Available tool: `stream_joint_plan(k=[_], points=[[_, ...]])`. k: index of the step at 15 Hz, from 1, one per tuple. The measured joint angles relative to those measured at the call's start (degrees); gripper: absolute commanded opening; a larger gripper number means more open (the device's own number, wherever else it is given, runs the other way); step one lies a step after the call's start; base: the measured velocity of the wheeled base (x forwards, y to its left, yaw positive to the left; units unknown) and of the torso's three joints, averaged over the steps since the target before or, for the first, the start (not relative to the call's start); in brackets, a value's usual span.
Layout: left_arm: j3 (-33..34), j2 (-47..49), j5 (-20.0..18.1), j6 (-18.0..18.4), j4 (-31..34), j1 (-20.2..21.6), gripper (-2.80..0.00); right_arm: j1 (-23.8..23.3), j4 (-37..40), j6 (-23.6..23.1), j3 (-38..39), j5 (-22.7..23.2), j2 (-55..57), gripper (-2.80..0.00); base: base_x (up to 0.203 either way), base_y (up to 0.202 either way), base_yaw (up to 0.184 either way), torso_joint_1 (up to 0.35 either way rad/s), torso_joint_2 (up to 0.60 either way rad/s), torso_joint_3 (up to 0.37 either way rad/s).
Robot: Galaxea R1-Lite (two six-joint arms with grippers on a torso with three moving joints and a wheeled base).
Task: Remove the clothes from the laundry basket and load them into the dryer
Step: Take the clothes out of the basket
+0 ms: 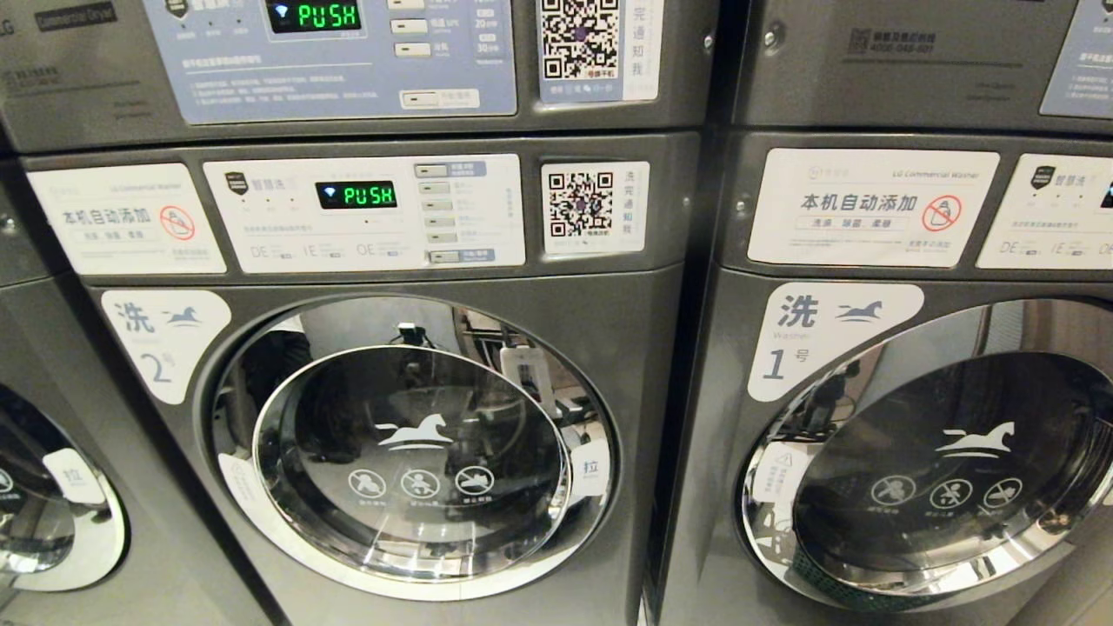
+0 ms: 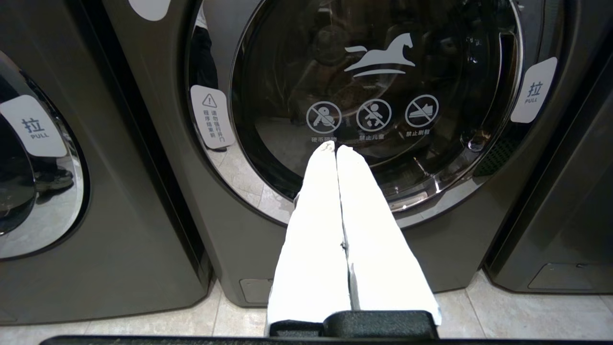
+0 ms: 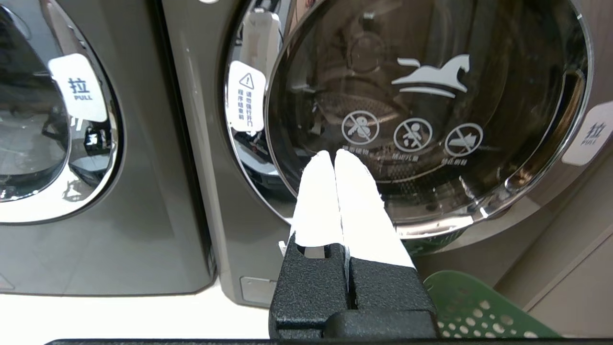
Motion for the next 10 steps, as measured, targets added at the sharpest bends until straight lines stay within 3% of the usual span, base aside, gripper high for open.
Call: stream_joint_plan(k=[10], points=[[0.00,0.00,0.00,0.11,0.02,-0.02,-2.80,0.00,0.26,0.79,-0.16,-0.14,0.00,-2.80,0.000,0.000,0.000,0.003,0.00,-0.192]])
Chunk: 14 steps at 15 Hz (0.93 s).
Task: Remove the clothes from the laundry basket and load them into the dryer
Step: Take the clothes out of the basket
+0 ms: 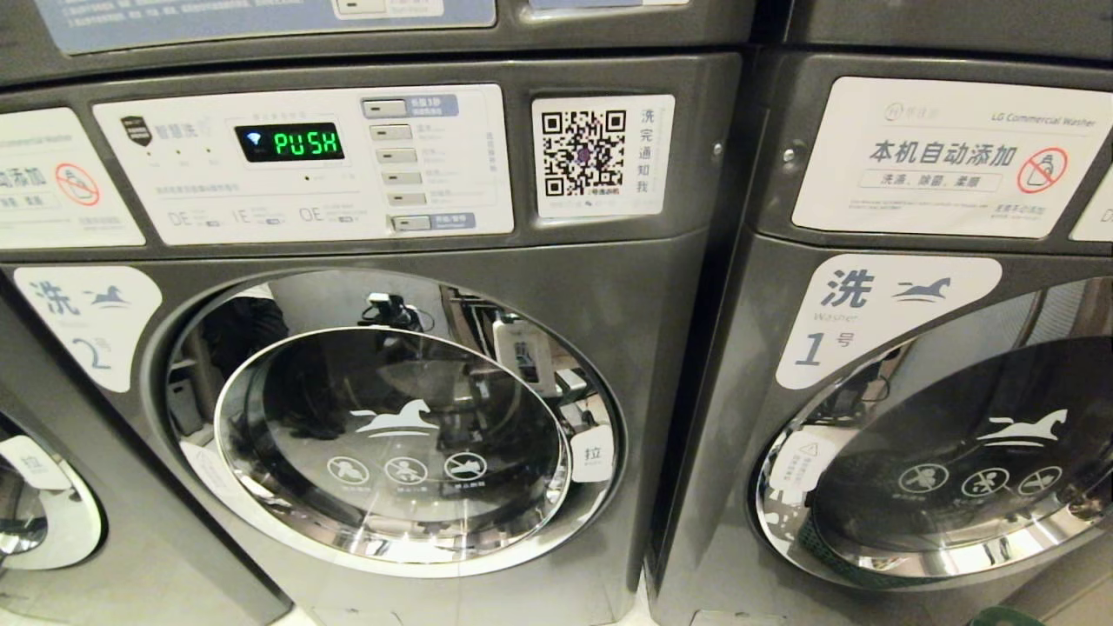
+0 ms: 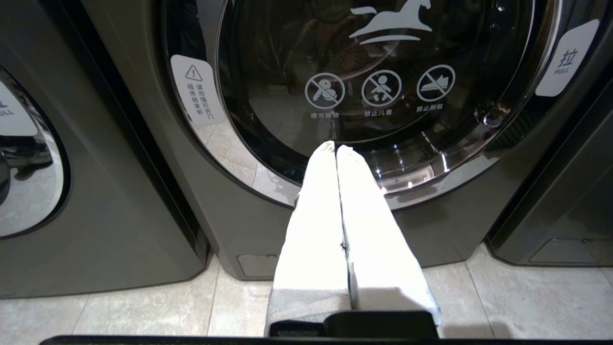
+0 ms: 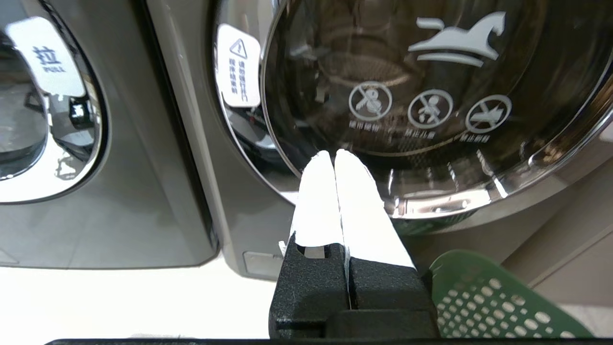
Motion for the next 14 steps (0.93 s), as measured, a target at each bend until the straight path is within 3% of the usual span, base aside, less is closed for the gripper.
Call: stream_joint_plan(k=[10,14], points=[[-0.02,0.00,0.00,0.00,0.00,0.00,-2.80,0.00,-0.06,1.19,-0.06,-0.28,0.00,-2.80,0.000,0.000,0.000,0.002,0.00,-0.198],[-0.02,0.00,0.12,-0.24,-0.09,0.00,-2.80,-0.04,-0.06,1.11,-0.06,-1.15,0.00,-2.80,0.000,0.000,0.000,0.003,0.00,-0.052]])
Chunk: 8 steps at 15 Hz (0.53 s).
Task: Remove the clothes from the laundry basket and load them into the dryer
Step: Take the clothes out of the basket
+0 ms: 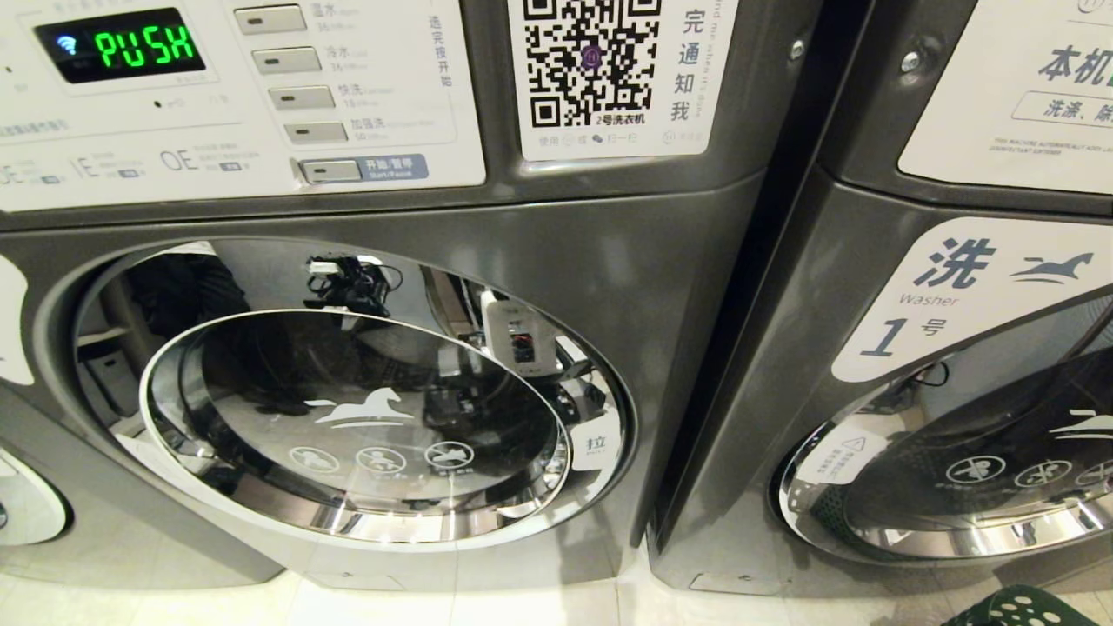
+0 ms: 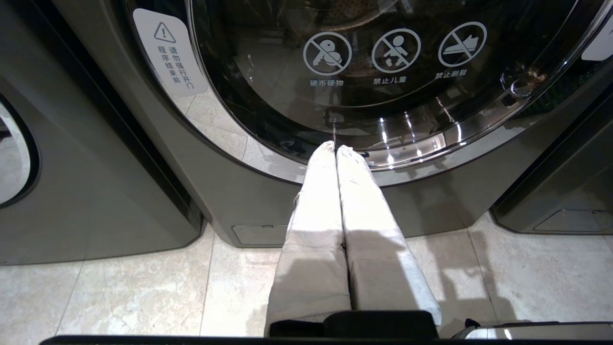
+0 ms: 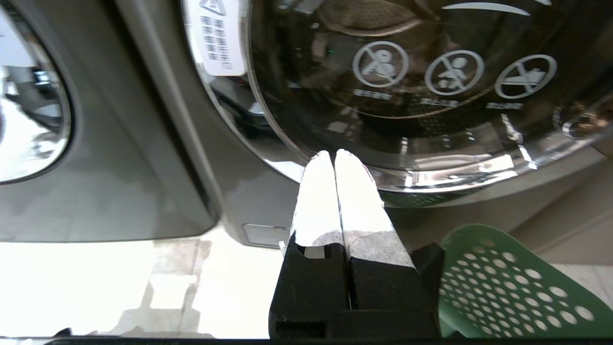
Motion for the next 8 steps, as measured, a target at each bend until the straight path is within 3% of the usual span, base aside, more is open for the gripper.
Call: stream_joint_plan(k=[4,8], points=[[0.00,0.00,0.41,-3.10,-0.20,-0.01,-2.80,0.00,6.46,-0.18,-7.42,-6.53,3.42,-2.80,0.000,0.000,0.000,0.000,0.00,0.000],[0.00,0.00,0.41,-3.13,-0.22,0.02,-2.80,-1.10,10.18,11.69,-15.98,-16.51,20.67,-2.80,0.000,0.000,0.000,0.000,0.00,0.000]])
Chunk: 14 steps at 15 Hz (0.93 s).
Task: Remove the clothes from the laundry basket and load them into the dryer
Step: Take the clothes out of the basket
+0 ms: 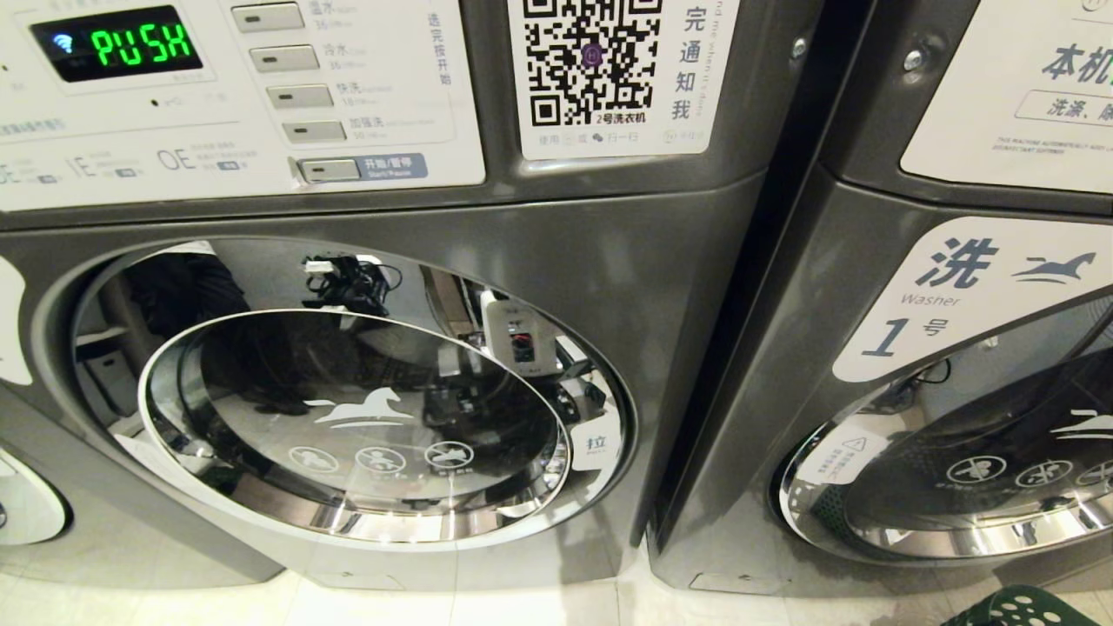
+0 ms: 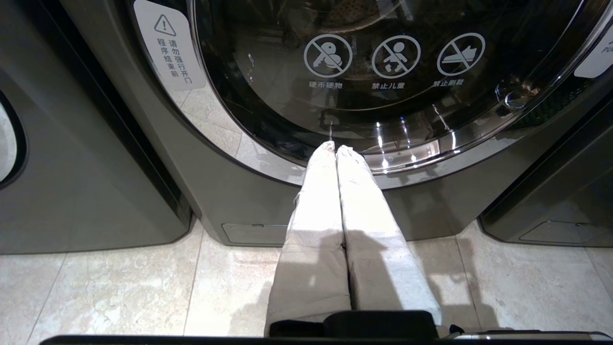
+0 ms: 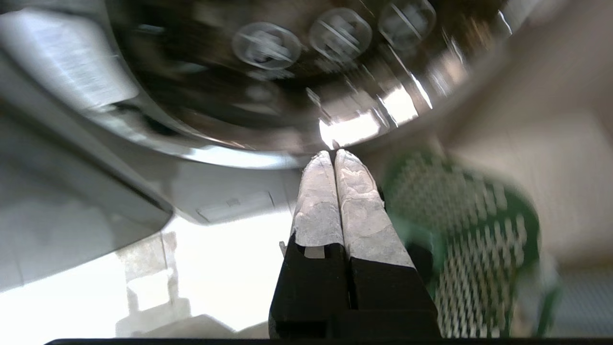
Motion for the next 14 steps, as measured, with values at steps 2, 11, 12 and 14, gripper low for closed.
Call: stream_joint_plan(k=[2,11,12,14], points=[[0.00,0.00,0.00,0.00,-0.02,0.00,-2.80,-1.00,0.61,8.80,-2.62,-4.52,10.84,-2.80,0.000,0.000,0.000,0.000,0.00,0.000],[0.00,0.00,0.00,0.02,-0.02,0.00,-2.80,-34.15,0.70,21.00,-8.08,10.05,43.30,-2.80,0.000,0.000,0.000,0.000,0.00,0.000],[0.00,0.00,0.00,0.00,-0.02,0.00,-2.80,-39.13,0.16,20.02,-8.18,13.66,45.82,-2.80,0.000,0.000,0.000,0.000,0.00,0.000],[0.00,0.00,0.00,0.02,-0.02,0.00,-2.80,-47.77,-2.12,19.07,-8.27,20.92,52.55,-2.80,0.000,0.000,0.000,0.000,0.00,0.000]])
